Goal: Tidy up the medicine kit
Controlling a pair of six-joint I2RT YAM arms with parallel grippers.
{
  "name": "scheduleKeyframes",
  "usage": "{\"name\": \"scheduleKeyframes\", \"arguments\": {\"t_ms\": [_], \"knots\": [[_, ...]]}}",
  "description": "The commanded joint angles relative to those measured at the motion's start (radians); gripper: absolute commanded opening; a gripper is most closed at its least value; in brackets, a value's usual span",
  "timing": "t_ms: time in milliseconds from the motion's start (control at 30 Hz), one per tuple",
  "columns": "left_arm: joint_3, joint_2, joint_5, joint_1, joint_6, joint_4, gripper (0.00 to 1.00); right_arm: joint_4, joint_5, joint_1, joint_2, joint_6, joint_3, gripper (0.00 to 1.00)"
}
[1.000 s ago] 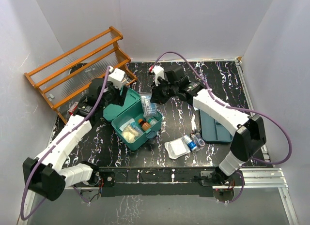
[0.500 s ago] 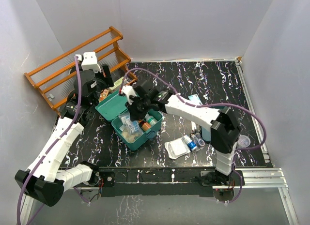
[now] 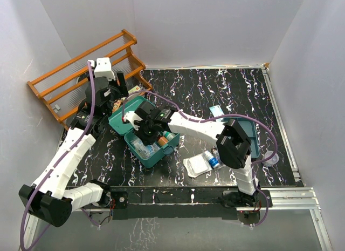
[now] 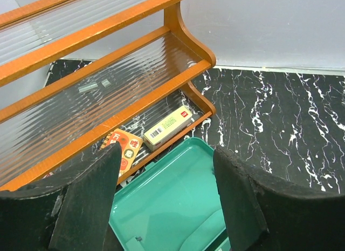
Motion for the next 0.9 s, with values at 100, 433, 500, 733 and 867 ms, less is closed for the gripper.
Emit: {"name": "scheduleKeyframes", "arguments": {"t_ms": [100, 433, 500, 733, 867], "knots": [[0.022, 0.000, 0.011, 0.003, 0.032, 0.050, 0.68, 0.011, 0.019, 0.010, -0.004, -0.009, 0.082, 0.23], [0.033, -0.002, 0.012, 0.003, 0.045, 0.064, 0.68, 0.024, 0.143, 0.003, -0.043, 0.149, 0.086, 0.33], [0.046, 0.001, 0.015, 0.002, 0.046, 0.060, 0.68, 0.052, 0.180, -0.017, -0.071, 0.199, 0.092, 0.37], [0.125, 0.025, 0.055, 0.003, 0.040, 0.001, 0.71, 0.171, 0.324, -0.117, -0.267, 0.396, -0.020, 0.47], [0.150, 0.023, 0.110, 0.003, 0.029, -0.032, 0.72, 0.212, 0.486, -0.147, -0.463, 0.507, -0.194, 0.55]]}}
